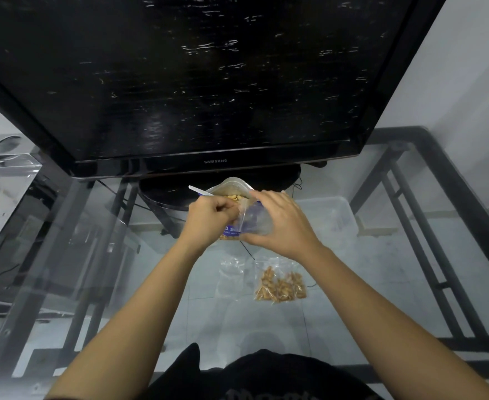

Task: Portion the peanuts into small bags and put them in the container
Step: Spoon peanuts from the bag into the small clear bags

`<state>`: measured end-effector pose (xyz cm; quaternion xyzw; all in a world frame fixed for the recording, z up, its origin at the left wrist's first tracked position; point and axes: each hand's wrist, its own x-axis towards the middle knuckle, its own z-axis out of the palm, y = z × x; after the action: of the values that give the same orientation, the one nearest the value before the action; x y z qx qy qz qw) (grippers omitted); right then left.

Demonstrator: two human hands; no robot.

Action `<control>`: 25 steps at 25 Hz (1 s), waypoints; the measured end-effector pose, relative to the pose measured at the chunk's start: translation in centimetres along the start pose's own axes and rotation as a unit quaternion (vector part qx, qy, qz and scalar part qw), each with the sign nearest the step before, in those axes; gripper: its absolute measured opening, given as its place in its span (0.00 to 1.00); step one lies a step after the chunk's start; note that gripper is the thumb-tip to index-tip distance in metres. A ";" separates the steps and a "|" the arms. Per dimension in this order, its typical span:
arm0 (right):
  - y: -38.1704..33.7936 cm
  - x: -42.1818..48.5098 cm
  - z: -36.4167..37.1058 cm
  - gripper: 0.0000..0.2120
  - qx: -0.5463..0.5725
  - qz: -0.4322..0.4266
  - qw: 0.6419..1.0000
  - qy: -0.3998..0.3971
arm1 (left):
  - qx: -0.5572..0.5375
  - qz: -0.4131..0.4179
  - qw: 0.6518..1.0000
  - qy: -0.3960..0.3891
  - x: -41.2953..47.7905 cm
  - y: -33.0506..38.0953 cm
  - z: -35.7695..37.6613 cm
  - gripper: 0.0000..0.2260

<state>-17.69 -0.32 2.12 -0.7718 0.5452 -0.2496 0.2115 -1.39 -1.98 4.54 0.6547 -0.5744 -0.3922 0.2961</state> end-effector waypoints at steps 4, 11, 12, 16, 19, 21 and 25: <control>0.1 0.5 0.9 0.26 0.064 -0.005 0.996 0.058 | -0.020 -0.002 1.000 -0.006 0.3 -0.1 -0.7 0.05; 1.5 0.5 1.1 0.22 0.211 0.087 0.971 0.071 | -0.139 -0.044 0.952 0.270 1.2 -2.0 -0.8 0.12; 1.9 0.5 1.1 0.22 0.216 0.097 0.969 0.074 | -0.144 -0.083 0.947 0.274 2.0 -2.4 -1.3 0.15; 2.5 1.2 1.4 0.22 0.250 0.134 0.958 0.055 | -0.058 -0.069 0.987 0.132 4.8 -3.2 -2.2 0.10; 2.7 1.7 1.8 0.24 0.260 0.148 0.954 0.030 | 0.025 0.022 0.996 0.082 4.9 -2.2 -2.0 0.08; 2.9 1.8 2.1 0.25 0.262 0.151 0.953 0.019 | 0.076 0.084 0.992 0.057 4.7 -1.7 -1.9 0.09; 3.4 1.6 2.2 0.25 0.271 0.161 0.949 0.015 | 0.189 0.222 0.944 0.157 4.9 -0.9 -3.1 0.09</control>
<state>-18.41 -2.84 -1.38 -0.5839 0.5770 -0.3618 0.4419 1.87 -6.87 4.57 0.6078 -0.7149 -0.0933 0.3329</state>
